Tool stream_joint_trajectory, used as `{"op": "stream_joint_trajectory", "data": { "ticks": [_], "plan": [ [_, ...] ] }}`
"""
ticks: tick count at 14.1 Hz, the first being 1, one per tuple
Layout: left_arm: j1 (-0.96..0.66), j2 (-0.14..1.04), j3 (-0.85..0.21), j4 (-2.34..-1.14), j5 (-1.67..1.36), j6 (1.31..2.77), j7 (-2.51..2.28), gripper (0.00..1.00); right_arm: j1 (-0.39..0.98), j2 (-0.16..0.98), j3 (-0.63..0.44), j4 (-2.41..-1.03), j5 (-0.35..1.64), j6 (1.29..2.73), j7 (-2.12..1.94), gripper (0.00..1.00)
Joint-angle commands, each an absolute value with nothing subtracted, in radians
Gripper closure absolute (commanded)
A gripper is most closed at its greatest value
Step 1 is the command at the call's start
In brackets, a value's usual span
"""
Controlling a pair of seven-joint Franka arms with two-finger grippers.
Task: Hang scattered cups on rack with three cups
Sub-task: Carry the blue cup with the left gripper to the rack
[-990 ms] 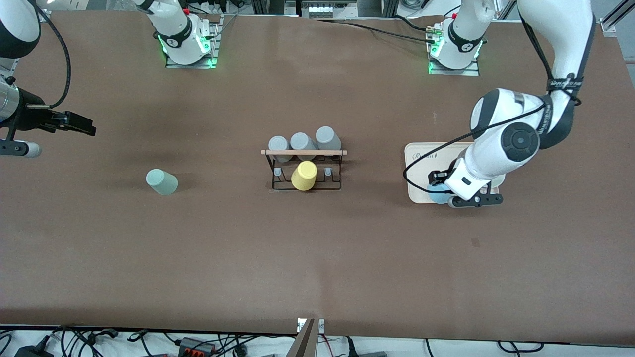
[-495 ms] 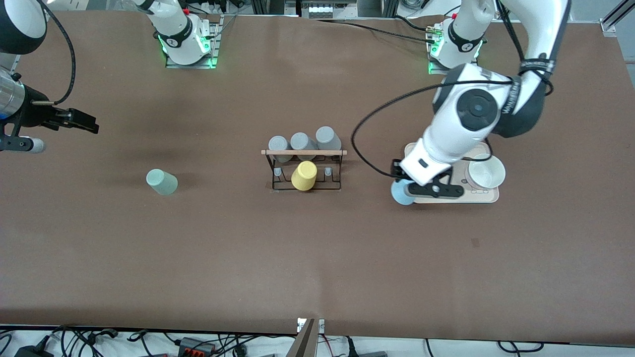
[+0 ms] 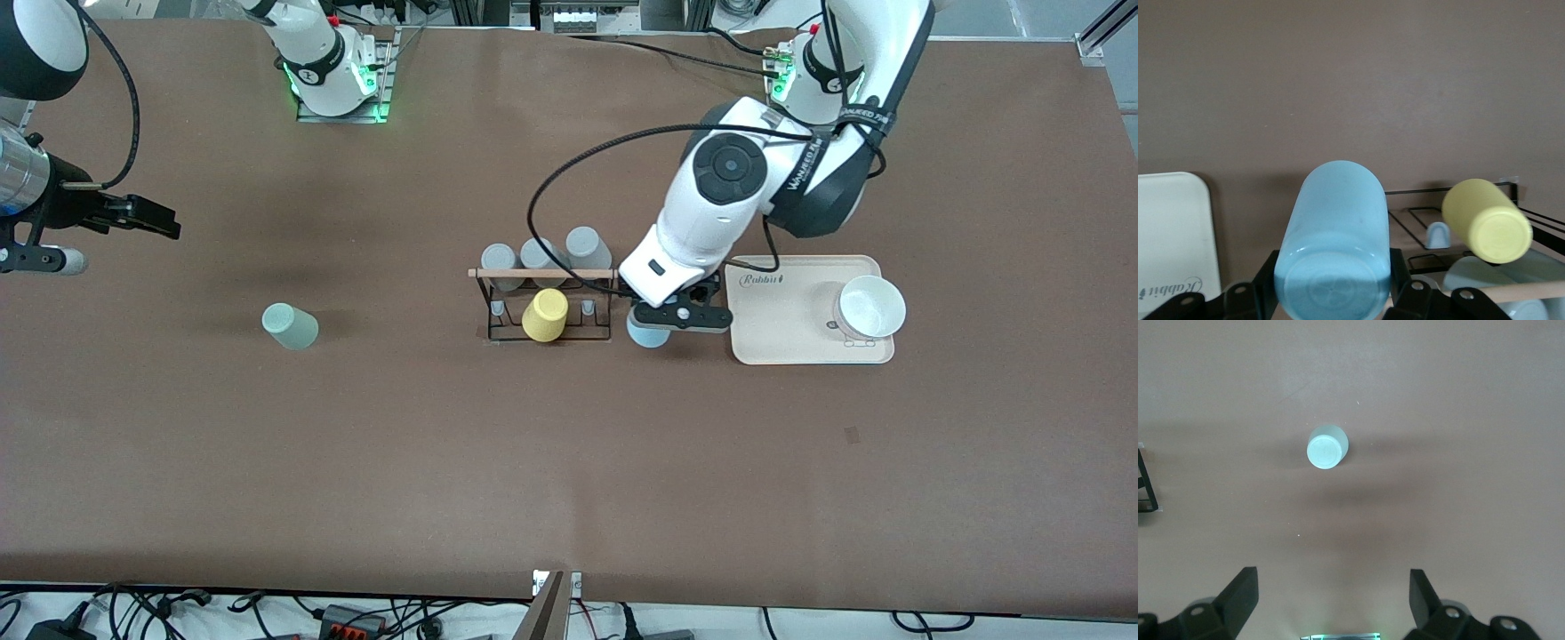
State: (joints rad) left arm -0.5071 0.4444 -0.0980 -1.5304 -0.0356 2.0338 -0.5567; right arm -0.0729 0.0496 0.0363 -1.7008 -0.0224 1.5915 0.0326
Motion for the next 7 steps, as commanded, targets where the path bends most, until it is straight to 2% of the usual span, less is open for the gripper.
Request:
{"op": "stream_joint_trajectory", "data": {
  "ticks": [1, 3, 7],
  "plan": [
    [-0.525, 0.526, -0.092, -1.357, -0.041, 1.922, -0.575, 0.64, -0.072, 0.026, 0.038, -1.727, -0.02, 1.605, 0.028, 0.0],
    [-0.552, 0.554, -0.092, -1.313, -0.043, 1.895, -0.598, 0.64, -0.072, 0.026, 0.038, -1.727, -0.018, 1.605, 0.026, 0.0],
    [-0.598, 0.587, -0.092, -1.309, -0.044, 1.896, -0.618, 0.64, -0.072, 0.026, 0.038, -1.727, -0.018, 1.598, 0.026, 0.0]
  ]
}}
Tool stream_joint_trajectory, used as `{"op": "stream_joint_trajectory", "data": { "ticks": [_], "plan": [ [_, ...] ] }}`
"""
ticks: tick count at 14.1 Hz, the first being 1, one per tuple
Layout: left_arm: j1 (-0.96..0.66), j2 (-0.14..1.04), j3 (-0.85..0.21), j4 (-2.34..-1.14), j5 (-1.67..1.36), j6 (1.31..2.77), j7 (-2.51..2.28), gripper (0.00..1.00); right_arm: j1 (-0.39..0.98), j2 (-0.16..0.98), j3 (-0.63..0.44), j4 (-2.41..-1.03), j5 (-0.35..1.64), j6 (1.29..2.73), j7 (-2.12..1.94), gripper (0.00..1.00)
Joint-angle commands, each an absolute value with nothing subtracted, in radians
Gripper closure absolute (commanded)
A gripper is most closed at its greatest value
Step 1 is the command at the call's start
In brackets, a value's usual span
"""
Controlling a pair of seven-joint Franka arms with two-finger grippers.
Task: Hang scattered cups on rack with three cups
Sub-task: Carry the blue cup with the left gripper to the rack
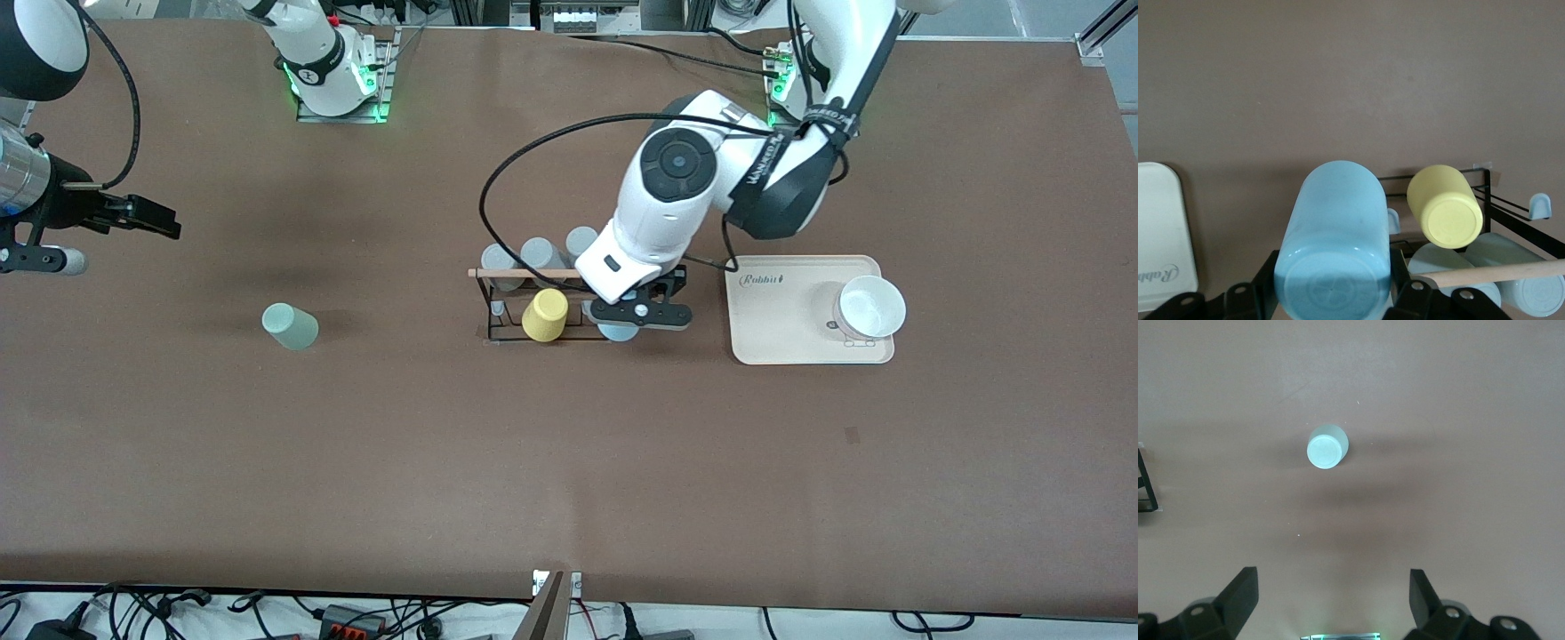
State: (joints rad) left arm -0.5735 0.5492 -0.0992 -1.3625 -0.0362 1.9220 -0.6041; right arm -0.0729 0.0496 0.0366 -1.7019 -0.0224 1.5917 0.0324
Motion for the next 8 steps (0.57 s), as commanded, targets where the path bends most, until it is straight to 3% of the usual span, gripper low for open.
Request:
{"op": "stream_joint_trajectory", "data": {
  "ticks": [1, 8],
  "plan": [
    [-0.607, 0.594, -0.092, -1.302, -0.044, 1.898, -0.618, 0.64, -0.072, 0.026, 0.038, -1.727, -0.018, 1.597, 0.026, 0.0],
    [-0.632, 0.633, -0.092, -1.285, -0.041, 1.898, -0.637, 0.64, -0.072, 0.026, 0.038, -1.73, -0.02, 1.595, 0.026, 0.0]
  ]
}}
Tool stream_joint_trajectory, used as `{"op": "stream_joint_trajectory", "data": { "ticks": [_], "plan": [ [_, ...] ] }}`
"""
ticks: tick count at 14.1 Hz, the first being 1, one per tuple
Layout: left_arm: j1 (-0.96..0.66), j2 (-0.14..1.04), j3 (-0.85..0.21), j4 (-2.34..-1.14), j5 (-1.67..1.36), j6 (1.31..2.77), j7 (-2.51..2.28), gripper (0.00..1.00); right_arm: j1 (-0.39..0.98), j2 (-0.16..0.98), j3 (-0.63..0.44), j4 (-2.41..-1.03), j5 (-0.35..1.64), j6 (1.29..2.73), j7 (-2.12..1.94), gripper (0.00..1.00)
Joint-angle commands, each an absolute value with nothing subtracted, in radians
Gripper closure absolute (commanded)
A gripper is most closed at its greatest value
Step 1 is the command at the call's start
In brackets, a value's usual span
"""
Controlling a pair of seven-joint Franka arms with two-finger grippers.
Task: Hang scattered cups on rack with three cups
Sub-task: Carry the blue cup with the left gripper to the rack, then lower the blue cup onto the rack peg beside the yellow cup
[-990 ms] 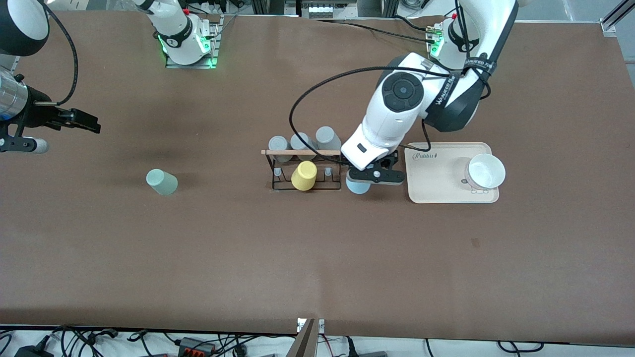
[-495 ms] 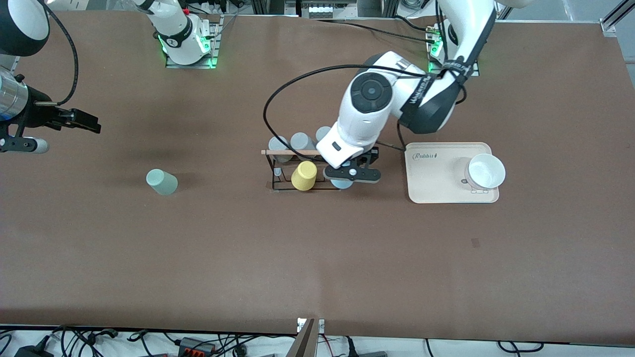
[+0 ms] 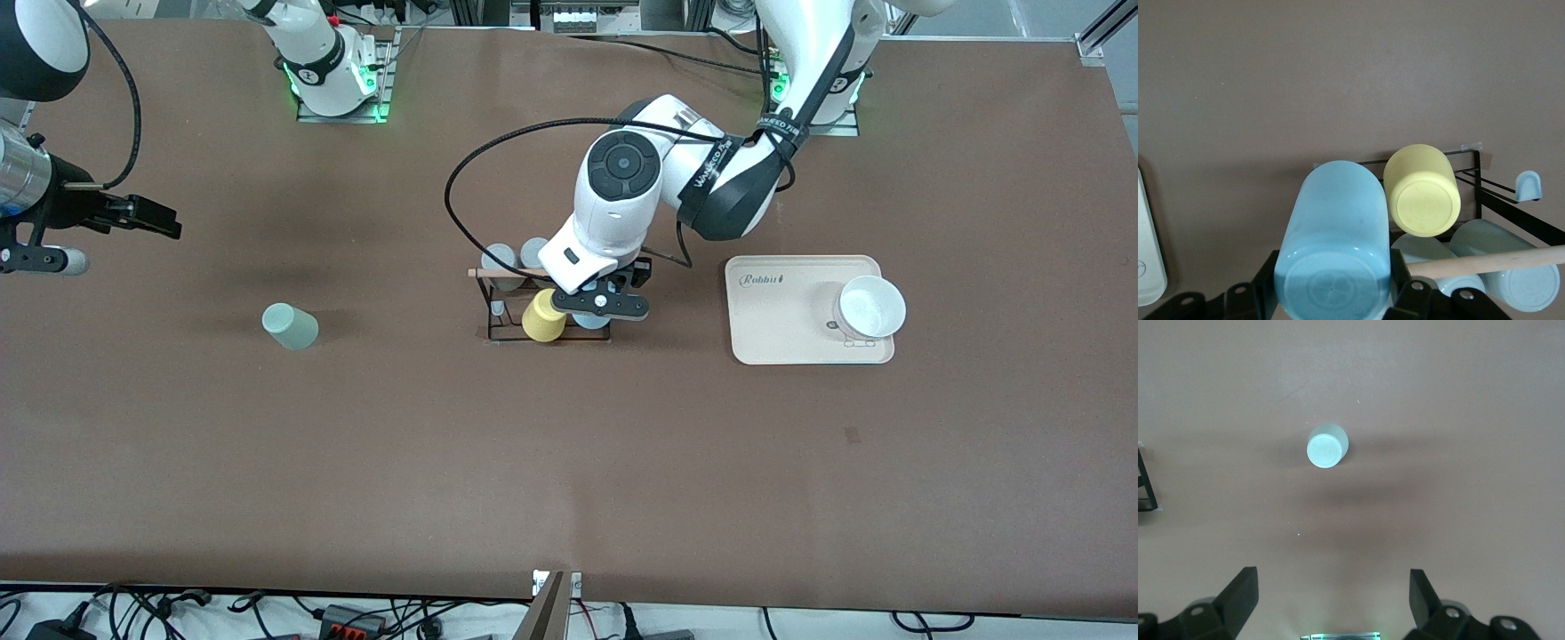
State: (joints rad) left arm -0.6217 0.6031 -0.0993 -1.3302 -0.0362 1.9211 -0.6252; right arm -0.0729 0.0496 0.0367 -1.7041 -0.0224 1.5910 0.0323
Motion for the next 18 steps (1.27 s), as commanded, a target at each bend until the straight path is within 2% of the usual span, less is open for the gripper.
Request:
{"op": "stream_joint_trajectory", "data": {
  "ticks": [1, 4, 18],
  "plan": [
    [-0.632, 0.638, -0.091, -1.285, -0.041, 1.904, -0.637, 0.64, -0.072, 0.026, 0.038, -1.73, -0.02, 1.594, 0.026, 0.0],
    [-0.63, 0.664, -0.091, -1.256, -0.041, 1.902, -0.638, 0.64, -0.071, 0.025, 0.038, -1.732, -0.02, 1.592, 0.026, 0.0],
    [-0.641, 0.695, -0.091, -1.264, -0.043, 1.898, -0.638, 0.63, -0.071, 0.026, 0.038, -1.732, -0.02, 1.586, 0.026, 0.0]
  ]
}}
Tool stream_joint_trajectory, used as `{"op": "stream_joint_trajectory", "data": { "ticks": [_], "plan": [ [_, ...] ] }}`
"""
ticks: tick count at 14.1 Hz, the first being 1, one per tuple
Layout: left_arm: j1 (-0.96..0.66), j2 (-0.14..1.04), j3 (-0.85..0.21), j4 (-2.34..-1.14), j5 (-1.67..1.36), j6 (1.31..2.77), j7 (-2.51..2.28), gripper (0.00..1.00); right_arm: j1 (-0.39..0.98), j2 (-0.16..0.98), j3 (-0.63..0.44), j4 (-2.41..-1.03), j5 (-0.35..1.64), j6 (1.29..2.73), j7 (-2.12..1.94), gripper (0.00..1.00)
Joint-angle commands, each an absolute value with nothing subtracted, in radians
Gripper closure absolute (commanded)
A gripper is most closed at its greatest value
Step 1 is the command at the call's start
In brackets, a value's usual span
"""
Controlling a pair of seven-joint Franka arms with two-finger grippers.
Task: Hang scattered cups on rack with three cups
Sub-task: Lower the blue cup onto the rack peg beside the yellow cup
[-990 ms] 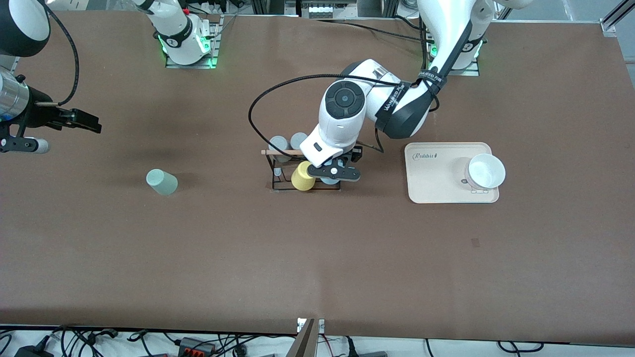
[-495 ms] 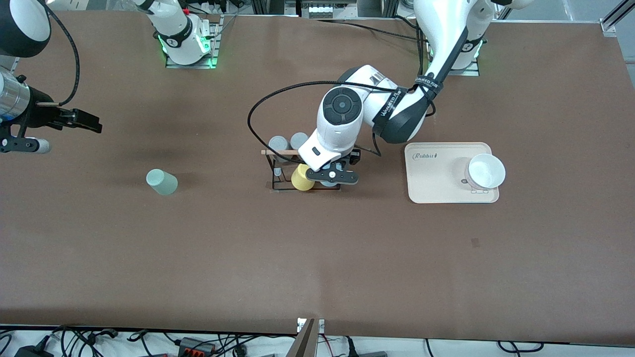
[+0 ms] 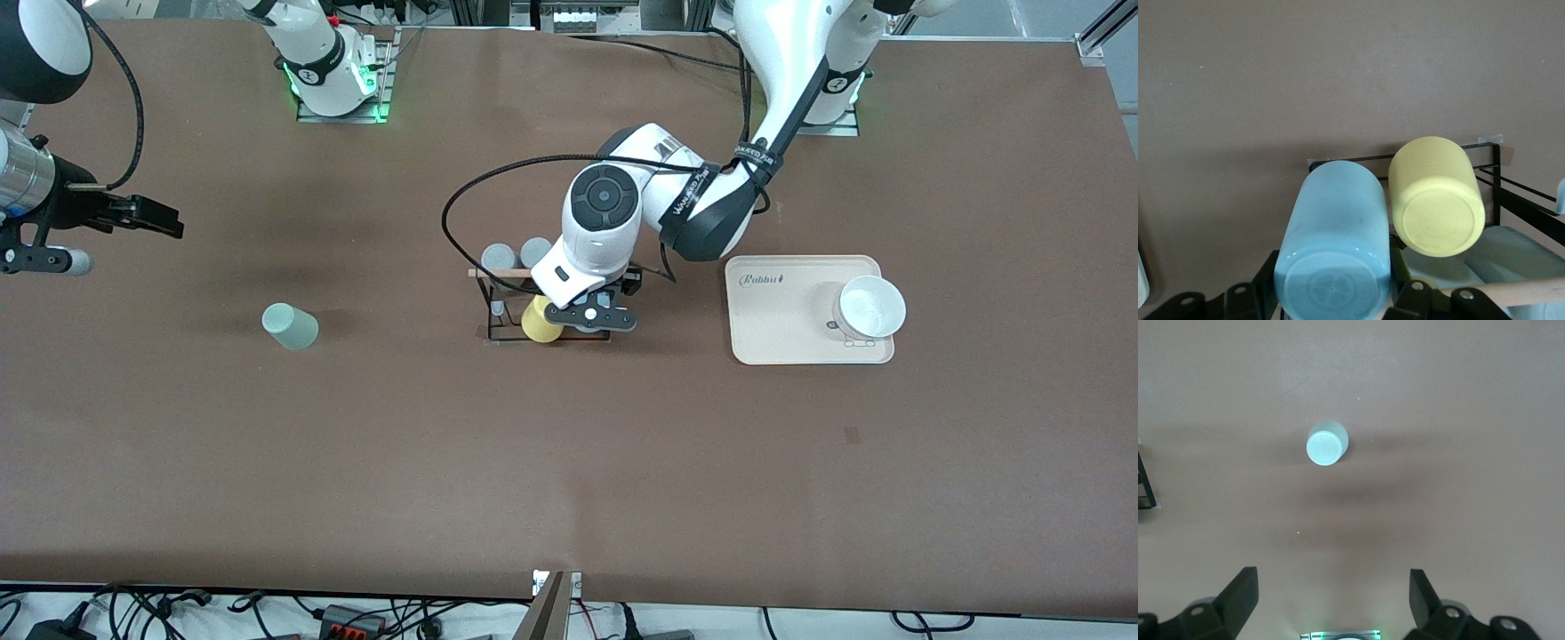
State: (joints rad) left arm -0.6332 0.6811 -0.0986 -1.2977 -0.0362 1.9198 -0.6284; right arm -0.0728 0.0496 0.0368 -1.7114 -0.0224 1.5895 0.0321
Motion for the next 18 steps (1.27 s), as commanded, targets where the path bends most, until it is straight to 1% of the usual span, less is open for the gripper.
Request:
{"op": "stream_joint_trajectory", "data": {
  "ticks": [1, 3, 5, 6, 7, 8, 9, 14, 16, 18],
  "plan": [
    [-0.641, 0.698, -0.091, -1.266, -0.043, 1.898, -0.638, 0.63, -0.071, 0.026, 0.038, -1.732, -0.02, 1.586, 0.026, 0.0],
    [-0.64, 0.71, -0.092, -1.266, -0.043, 1.898, -0.638, 0.63, -0.072, 0.026, 0.038, -1.732, -0.02, 1.586, 0.026, 0.0],
    [-0.64, 0.718, -0.092, -1.266, -0.043, 1.898, -0.638, 0.6, -0.072, 0.026, 0.038, -1.732, -0.02, 1.583, 0.026, 0.0],
    [-0.64, 0.721, -0.092, -1.266, -0.043, 1.898, -0.638, 0.58, -0.072, 0.026, 0.038, -1.732, -0.018, 1.583, 0.026, 0.0],
    [-0.64, 0.721, -0.091, -1.264, -0.043, 1.898, -0.638, 0.45, -0.072, 0.026, 0.038, -1.732, -0.018, 1.583, 0.025, 0.0],
    [-0.64, 0.721, -0.092, -1.264, -0.043, 1.898, -0.638, 0.13, -0.072, 0.026, 0.038, -1.732, -0.02, 1.583, 0.025, 0.0],
    [-0.64, 0.718, -0.092, -1.261, -0.041, 1.898, -0.638, 0.0, -0.072, 0.026, 0.038, -1.732, -0.02, 1.583, 0.025, 0.0],
    [-0.637, 0.695, -0.091, -1.243, -0.041, 1.881, -0.638, 0.0, -0.072, 0.026, 0.038, -1.732, -0.02, 1.582, 0.025, 0.0],
    [-0.629, 0.693, -0.089, -1.223, -0.04, 1.8, -0.635, 0.0, -0.072, 0.026, 0.038, -1.732, -0.018, 1.582, 0.025, 0.0],
    [-0.623, 0.683, -0.081, -1.148, -0.041, 1.692, -0.627, 0.0, -0.072, 0.028, 0.038, -1.732, -0.018, 1.585, 0.025, 0.0]
  ]
}}
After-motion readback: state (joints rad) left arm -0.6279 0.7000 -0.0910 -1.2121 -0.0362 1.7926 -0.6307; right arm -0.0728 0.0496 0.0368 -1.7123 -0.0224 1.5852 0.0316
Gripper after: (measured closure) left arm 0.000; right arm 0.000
